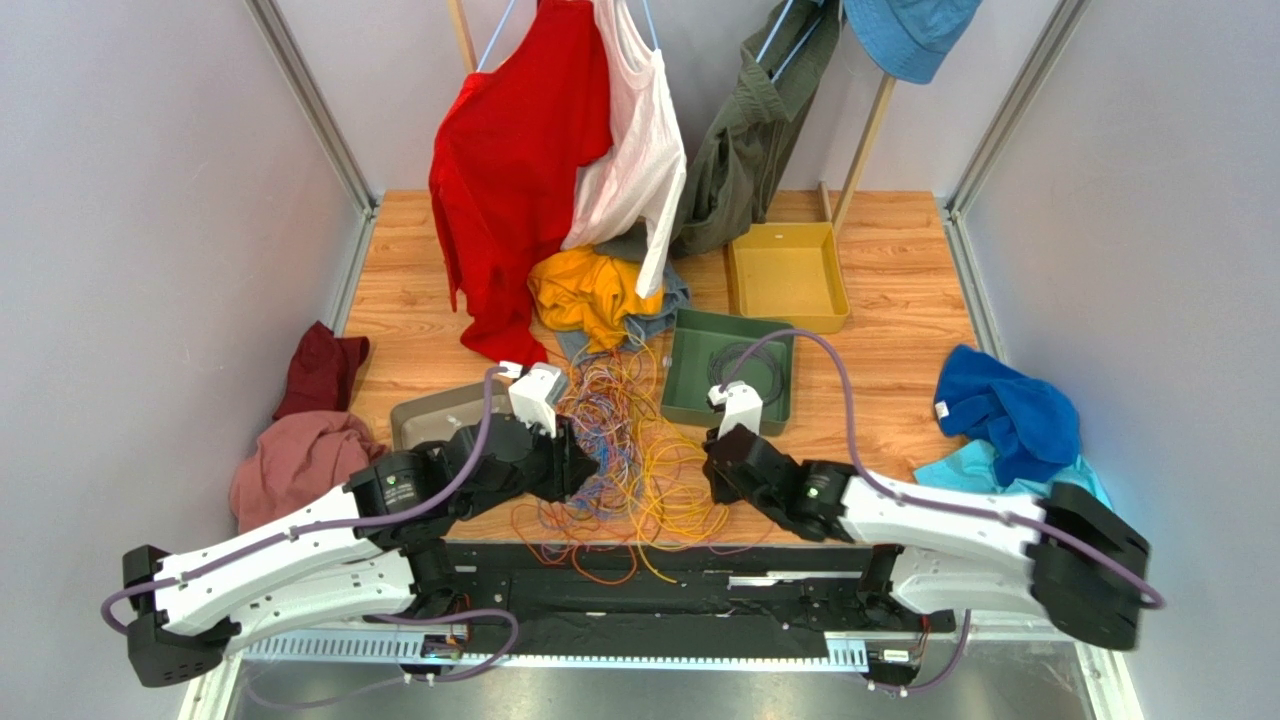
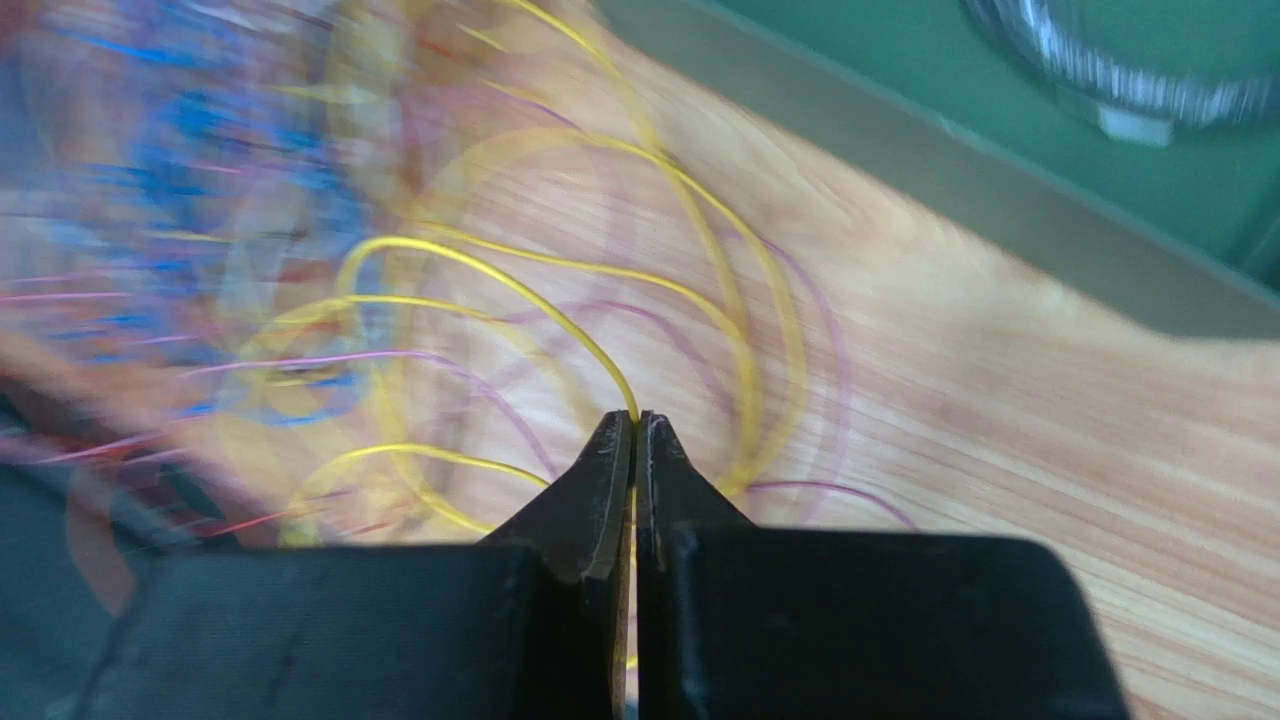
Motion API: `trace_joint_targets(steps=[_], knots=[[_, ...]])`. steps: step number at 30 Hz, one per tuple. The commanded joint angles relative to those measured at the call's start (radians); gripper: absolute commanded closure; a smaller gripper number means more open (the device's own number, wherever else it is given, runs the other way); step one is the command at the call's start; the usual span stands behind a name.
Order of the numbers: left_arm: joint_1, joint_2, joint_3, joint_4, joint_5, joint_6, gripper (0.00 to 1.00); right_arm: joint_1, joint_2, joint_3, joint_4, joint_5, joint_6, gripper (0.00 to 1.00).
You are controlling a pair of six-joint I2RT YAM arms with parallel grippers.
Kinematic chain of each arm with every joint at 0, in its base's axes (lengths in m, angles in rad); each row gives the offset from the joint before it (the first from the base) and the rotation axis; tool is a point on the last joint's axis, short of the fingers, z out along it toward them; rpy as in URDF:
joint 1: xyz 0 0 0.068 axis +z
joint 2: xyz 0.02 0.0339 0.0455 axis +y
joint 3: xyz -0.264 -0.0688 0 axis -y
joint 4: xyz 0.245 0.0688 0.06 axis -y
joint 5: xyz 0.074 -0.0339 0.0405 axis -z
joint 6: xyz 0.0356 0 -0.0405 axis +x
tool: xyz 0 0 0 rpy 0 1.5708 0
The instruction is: Untangle the cables
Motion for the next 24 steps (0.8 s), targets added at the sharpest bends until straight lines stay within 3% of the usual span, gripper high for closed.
trace_joint_targets(steps=[1,7,16,22,24], knots=[[-0.005,-0.041,-0.014,0.022,-0.022,-0.023,0.70,0.096,-0.222,0.165,-0.139,0.153,-0.021,1.00],[-0.003,-0.088,-0.031,0.026,-0.045,-0.038,0.72,0.112,-0.362,0.431,-0.295,0.186,-0.119,1.00],[-0.005,-0.131,-0.058,0.095,-0.041,-0.026,0.72,0.112,-0.235,0.945,-0.418,0.339,-0.337,1.00],[-0.005,-0.130,-0.090,0.183,-0.001,-0.011,0.66,0.112,-0.144,1.276,-0.467,0.296,-0.385,1.00],[-0.003,-0.136,-0.100,0.212,0.011,-0.011,0.54,0.112,-0.147,1.308,-0.440,0.261,-0.402,1.00]])
